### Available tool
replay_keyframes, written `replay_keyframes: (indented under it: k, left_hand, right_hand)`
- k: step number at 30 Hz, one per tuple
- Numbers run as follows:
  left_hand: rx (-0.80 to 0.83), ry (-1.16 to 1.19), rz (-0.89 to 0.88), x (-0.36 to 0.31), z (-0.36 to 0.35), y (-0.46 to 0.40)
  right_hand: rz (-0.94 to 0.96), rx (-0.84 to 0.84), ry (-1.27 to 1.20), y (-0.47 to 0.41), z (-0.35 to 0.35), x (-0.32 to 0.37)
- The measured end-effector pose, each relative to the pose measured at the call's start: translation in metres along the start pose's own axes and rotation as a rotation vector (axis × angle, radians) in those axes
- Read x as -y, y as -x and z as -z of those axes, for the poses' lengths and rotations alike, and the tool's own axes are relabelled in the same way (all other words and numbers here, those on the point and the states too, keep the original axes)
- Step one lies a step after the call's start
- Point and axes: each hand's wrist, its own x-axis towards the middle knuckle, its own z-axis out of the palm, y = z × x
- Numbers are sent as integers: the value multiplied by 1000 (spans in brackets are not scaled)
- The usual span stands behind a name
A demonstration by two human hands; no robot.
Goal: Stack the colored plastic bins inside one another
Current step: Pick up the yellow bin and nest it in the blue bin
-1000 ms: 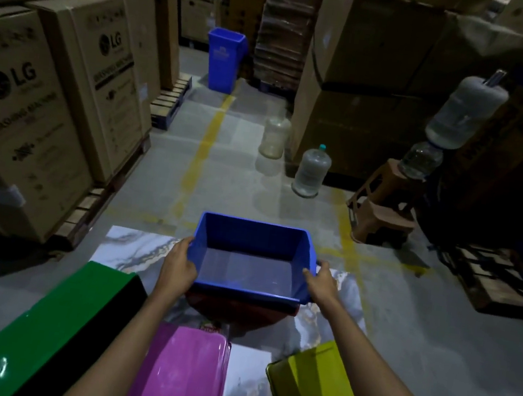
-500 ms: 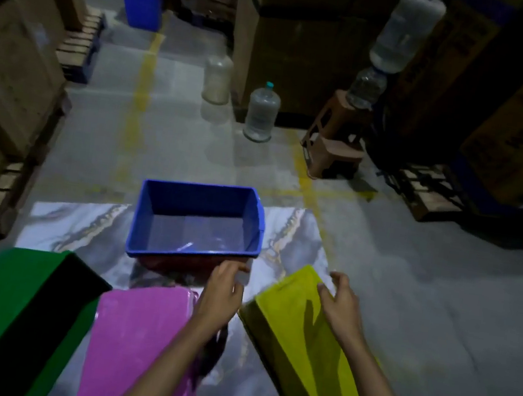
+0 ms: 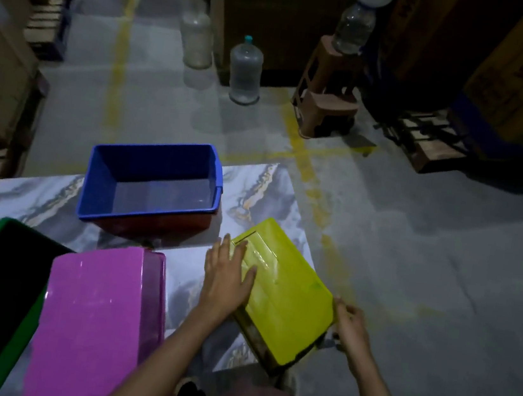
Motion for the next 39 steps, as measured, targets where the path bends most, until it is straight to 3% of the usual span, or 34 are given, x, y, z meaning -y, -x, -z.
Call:
replay_keyframes:
  k: [3,5,11,16,21,25,29,32,35,39]
  left_hand:
    - [-3,47,142,-9,1,-2]
    - [-29,56,212,-23,4,-1]
    - [-58,-63,433,-63,-9,16]
    - [-126,-67,530,-76,-3,40]
    - [-235,137,556,-74,16,54]
    - [-373,439,559,-75,27,55]
    - [-357,609,610,-85,29,53]
    - [-267,576,703,-78,22,53]
    - [-176,591,676,-55,13,49]
    - [-254,532,630,-46,13,33]
  right_hand:
    - [-83,257,-99,-1,13,9]
    - [-50,326,-58,-4,21,10]
    - [146,386,147,-64,33,-10]
    - [345,446,296,-35,60,28]
    - [583,336,295,-24,65,56]
    - [764,198,167,-11,67,72]
    - [707,114,41,-12,65,73]
    - [704,52,21,-16,63,69]
    - [659,27,24,-18,60,72]
    - [581,13,47,-21,53,81]
